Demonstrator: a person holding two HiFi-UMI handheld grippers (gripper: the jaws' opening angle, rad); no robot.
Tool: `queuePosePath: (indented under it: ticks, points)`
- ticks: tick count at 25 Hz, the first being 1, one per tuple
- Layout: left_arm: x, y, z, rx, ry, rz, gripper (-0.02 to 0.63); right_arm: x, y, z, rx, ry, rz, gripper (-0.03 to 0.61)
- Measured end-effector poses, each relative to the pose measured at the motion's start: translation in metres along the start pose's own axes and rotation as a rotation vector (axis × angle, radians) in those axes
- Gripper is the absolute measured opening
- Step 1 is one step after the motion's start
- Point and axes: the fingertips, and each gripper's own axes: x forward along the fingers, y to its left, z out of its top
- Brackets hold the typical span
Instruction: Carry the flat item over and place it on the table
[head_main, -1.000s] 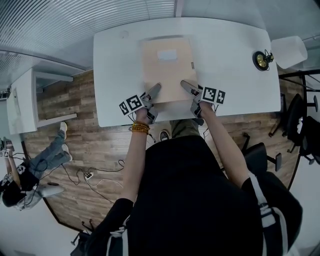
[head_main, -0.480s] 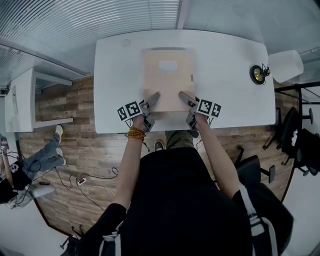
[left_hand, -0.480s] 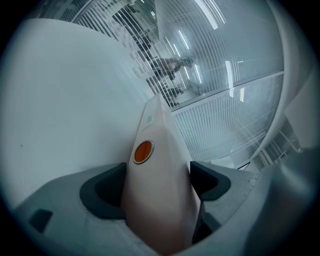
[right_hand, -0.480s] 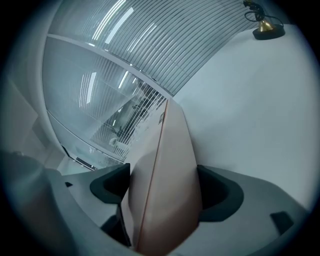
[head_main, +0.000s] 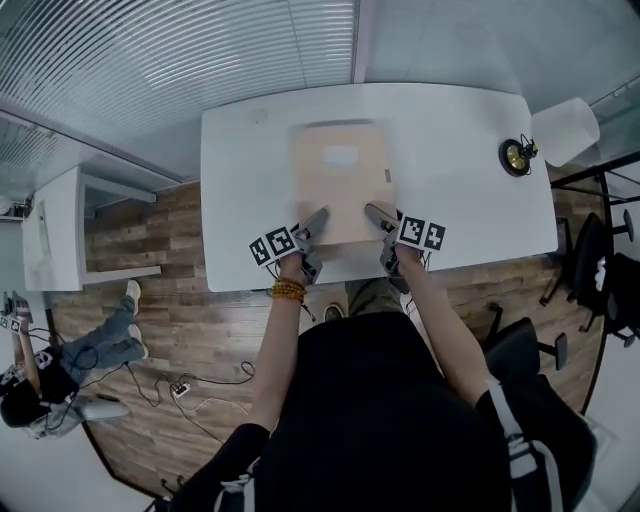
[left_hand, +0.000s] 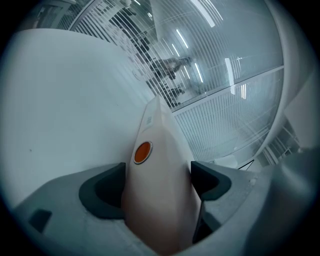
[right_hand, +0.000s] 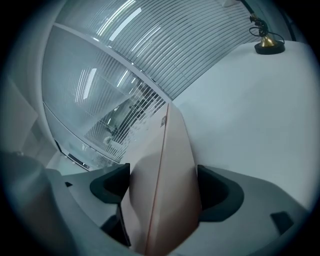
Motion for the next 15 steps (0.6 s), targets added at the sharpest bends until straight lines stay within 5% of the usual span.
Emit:
queuePosePath:
  ticks: [15]
  points:
    - [-0.005,0.005,-0.014,0.070,0.095,0.039,0.402,-0.002,-0.005,-0.017,-0.200,0.094,-0.078,0.374]
